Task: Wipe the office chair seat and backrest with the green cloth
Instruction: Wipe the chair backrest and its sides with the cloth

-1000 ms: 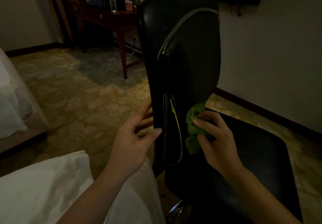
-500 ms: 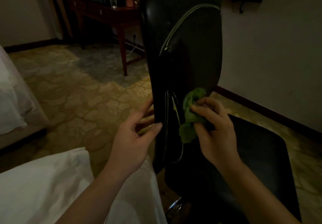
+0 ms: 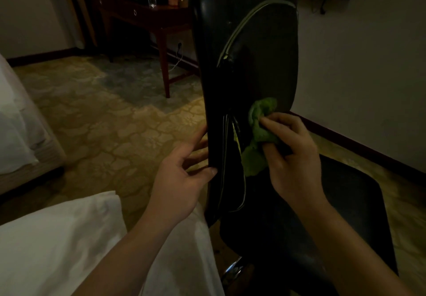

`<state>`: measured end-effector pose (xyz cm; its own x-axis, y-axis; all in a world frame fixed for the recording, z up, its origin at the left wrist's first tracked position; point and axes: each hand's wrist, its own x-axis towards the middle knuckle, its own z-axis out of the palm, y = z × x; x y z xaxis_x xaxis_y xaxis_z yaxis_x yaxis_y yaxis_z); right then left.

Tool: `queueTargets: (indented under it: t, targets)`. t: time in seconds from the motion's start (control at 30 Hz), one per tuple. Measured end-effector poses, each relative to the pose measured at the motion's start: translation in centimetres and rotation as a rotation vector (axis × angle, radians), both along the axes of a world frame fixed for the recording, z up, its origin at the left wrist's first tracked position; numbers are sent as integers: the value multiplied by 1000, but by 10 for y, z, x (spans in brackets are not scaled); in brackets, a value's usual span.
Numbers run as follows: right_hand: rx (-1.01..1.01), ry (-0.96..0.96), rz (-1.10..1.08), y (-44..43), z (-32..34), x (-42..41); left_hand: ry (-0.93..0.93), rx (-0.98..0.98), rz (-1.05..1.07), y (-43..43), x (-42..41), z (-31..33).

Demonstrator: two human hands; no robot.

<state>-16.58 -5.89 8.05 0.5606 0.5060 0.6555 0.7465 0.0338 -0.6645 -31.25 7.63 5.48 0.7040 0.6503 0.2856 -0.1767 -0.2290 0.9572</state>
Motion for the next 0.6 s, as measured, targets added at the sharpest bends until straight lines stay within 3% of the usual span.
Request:
queueTargets:
  t: [0.37,0.6]
  targets:
    - [-44,18,-33,-19,-57,5,-17,11,17,-3,1,1]
    - [-39,-27,-52,-13,-33,1,1,35,27,-5,2,-1]
